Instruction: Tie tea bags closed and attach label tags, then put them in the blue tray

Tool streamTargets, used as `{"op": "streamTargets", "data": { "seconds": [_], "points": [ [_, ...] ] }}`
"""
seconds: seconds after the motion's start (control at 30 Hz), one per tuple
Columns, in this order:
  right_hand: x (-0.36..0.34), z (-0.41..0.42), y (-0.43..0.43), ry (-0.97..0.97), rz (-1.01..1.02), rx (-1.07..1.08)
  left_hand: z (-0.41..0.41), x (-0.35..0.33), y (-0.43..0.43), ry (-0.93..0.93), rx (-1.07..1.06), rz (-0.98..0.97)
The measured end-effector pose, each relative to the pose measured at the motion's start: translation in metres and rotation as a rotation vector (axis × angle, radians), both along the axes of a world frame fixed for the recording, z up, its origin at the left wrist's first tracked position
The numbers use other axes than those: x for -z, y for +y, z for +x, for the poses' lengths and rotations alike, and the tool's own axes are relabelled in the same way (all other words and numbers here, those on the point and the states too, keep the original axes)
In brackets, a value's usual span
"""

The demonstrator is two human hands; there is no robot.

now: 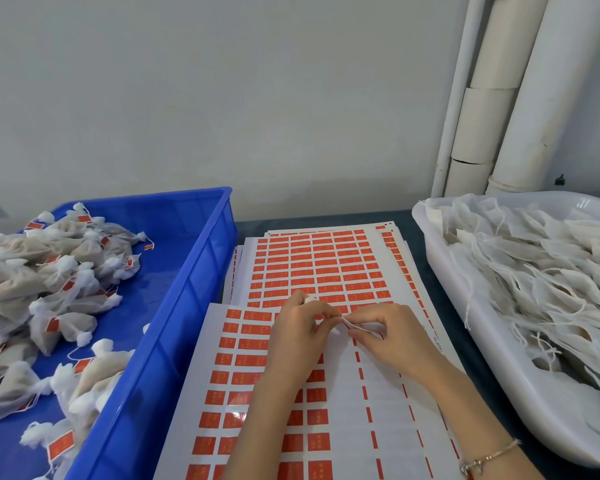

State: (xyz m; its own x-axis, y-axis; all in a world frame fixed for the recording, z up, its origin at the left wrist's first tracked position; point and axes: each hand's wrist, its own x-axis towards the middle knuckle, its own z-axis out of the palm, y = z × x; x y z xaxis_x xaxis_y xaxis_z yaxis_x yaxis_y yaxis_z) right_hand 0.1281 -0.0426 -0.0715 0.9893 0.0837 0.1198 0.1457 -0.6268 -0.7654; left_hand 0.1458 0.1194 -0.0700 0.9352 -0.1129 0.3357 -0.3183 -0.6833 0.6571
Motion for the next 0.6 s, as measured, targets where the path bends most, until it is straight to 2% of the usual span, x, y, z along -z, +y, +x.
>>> {"op": "streamTargets", "data": {
  "seconds": [0.4, 0.5, 0.6],
  "points": [
    [-0.001, -0.002, 0.002, -0.027, 0.004, 0.016, -0.001, 0.001, 0.002, -0.015, -0.006, -0.021],
    [-0.005, -0.003, 0.004, -0.062, 0.057, 0.109, -0.002, 0.001, 0.002, -0.059, -0.015, -0.042],
    [-0.013, -0.002, 0.003, -0.008, 0.179, 0.261, -0.002, 0.001, 0.001, -0.077, -0.016, -0.060]
  ]
}}
